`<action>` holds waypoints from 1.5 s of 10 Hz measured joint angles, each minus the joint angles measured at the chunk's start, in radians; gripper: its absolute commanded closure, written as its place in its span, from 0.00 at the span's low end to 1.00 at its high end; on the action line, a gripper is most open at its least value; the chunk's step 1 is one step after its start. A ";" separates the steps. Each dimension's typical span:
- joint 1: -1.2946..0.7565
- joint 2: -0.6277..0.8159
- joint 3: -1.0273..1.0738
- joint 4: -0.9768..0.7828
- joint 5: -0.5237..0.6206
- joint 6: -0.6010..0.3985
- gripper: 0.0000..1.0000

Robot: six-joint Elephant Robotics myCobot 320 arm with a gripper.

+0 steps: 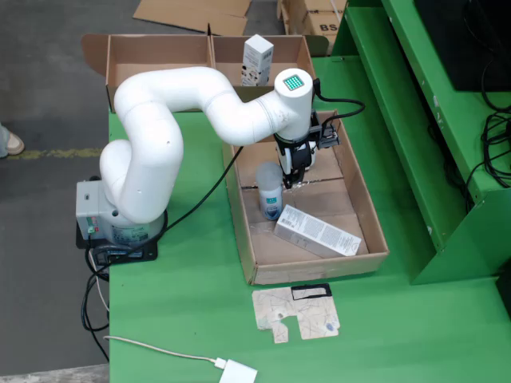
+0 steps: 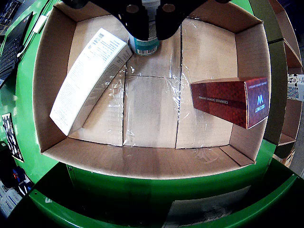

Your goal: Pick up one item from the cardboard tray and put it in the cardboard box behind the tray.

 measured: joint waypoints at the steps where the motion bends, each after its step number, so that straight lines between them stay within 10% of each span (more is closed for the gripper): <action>1: 0.000 0.000 0.000 0.000 0.000 0.000 1.00; 15: 0.000 0.000 0.000 0.000 0.000 0.000 0.90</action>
